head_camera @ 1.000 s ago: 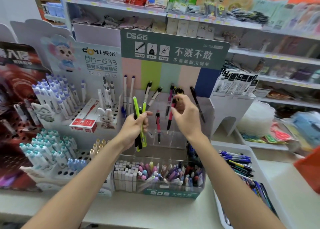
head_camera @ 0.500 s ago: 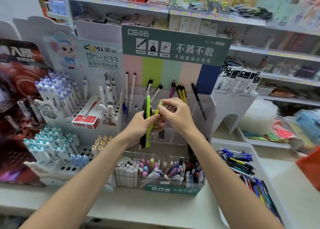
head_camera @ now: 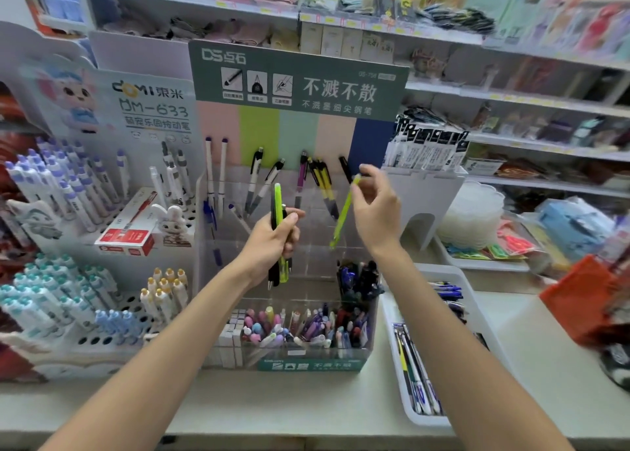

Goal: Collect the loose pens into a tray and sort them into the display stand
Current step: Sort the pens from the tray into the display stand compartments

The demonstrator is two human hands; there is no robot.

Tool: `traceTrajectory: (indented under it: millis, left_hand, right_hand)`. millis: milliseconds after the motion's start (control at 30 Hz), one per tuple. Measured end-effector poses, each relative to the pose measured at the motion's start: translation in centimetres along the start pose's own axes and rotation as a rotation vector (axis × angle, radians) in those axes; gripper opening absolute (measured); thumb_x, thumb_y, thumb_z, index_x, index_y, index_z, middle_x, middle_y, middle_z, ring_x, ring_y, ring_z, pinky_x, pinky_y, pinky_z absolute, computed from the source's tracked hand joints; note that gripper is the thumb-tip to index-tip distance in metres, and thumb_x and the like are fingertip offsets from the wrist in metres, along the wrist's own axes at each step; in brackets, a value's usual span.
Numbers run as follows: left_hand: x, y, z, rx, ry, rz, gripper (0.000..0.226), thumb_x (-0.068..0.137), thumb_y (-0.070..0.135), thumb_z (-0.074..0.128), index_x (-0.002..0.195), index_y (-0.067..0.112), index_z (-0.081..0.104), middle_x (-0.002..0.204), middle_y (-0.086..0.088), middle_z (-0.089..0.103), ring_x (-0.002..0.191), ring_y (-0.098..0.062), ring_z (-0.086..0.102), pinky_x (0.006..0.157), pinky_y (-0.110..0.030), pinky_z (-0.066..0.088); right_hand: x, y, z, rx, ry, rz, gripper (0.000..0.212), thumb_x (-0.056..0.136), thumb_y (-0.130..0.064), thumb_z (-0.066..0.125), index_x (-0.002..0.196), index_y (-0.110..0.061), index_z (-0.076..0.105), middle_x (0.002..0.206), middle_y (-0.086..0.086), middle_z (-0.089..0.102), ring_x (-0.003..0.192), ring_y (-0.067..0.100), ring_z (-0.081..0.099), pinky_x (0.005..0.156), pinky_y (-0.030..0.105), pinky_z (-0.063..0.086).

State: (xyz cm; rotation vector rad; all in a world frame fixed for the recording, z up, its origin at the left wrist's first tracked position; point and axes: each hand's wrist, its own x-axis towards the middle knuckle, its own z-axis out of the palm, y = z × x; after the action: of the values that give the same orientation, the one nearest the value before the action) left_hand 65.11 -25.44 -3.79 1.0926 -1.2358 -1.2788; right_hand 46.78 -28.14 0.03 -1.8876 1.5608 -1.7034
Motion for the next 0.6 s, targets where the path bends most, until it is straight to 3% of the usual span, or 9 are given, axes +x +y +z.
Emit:
traceTrajectory:
  millis: [200, 333, 400, 467, 533, 600]
  left_hand:
    - [-0.8, 0.2, 0.6, -0.113, -0.095, -0.028, 0.035, 0.093, 0.044, 0.051, 0.098, 0.013, 0.036, 0.065, 0.004, 0.049, 0.049, -0.006, 0.038, 0.046, -0.016, 0.034]
    - [-0.9, 0.0, 0.3, -0.158, -0.061, -0.062, 0.019, 0.106, 0.028, 0.042, 0.095, 0.013, 0.038, 0.066, 0.003, 0.048, 0.050, -0.006, 0.039, 0.047, -0.017, 0.034]
    - [-0.8, -0.1, 0.2, -0.133, -0.053, -0.052, 0.014, 0.106, 0.022, 0.044, 0.095, 0.012, 0.043, 0.068, 0.002, 0.050, 0.053, -0.007, 0.042, 0.049, -0.018, 0.037]
    - [-0.6, -0.3, 0.2, -0.085, -0.017, -0.043, 0.009, 0.103, 0.016, 0.051, 0.096, 0.011, 0.053, 0.070, 0.000, 0.057, 0.055, -0.007, 0.049, 0.052, -0.018, 0.042]
    - [-0.5, -0.2, 0.7, -0.094, 0.012, -0.050, 0.005, 0.100, 0.014, 0.057, 0.097, 0.009, 0.059, 0.072, -0.003, 0.064, 0.056, -0.009, 0.055, 0.053, -0.019, 0.047]
    - [-0.4, 0.0, 1.3, -0.104, -0.006, -0.043, 0.008, 0.097, 0.014, 0.060, 0.099, 0.006, 0.063, 0.076, -0.006, 0.069, 0.058, -0.011, 0.058, 0.055, -0.021, 0.050]
  right_hand:
    - [-2.8, 1.9, 2.8, -0.099, -0.254, -0.088, 0.029, 0.092, -0.006, 0.064, 0.121, -0.006, 0.064, 0.109, 0.008, 0.069, 0.098, 0.018, 0.065, 0.090, 0.031, 0.053]
    - [-2.6, 1.8, 2.9, -0.097, -0.344, -0.114, 0.042, 0.095, -0.004, 0.058, 0.137, -0.008, 0.055, 0.124, 0.009, 0.066, 0.109, 0.018, 0.063, 0.099, 0.032, 0.050]
    - [-2.3, 1.5, 2.4, -0.075, -0.295, -0.136, 0.043, 0.095, -0.005, 0.058, 0.138, -0.009, 0.054, 0.118, 0.006, 0.067, 0.102, 0.014, 0.062, 0.093, 0.025, 0.050]
    - [-1.7, 0.6, 1.9, 0.016, -0.251, -0.074, 0.032, 0.095, -0.012, 0.061, 0.127, -0.010, 0.064, 0.108, 0.001, 0.068, 0.093, 0.010, 0.062, 0.086, 0.024, 0.051]
    - [-1.2, -0.7, 1.6, 0.124, -0.301, -0.001, 0.022, 0.092, -0.020, 0.067, 0.113, -0.012, 0.072, 0.099, -0.004, 0.070, 0.089, 0.009, 0.064, 0.080, 0.024, 0.052]
    - [-1.2, -1.7, 1.6, 0.189, -0.394, 0.018, 0.025, 0.088, -0.022, 0.073, 0.111, -0.013, 0.072, 0.093, -0.003, 0.071, 0.084, 0.012, 0.065, 0.075, 0.024, 0.054]
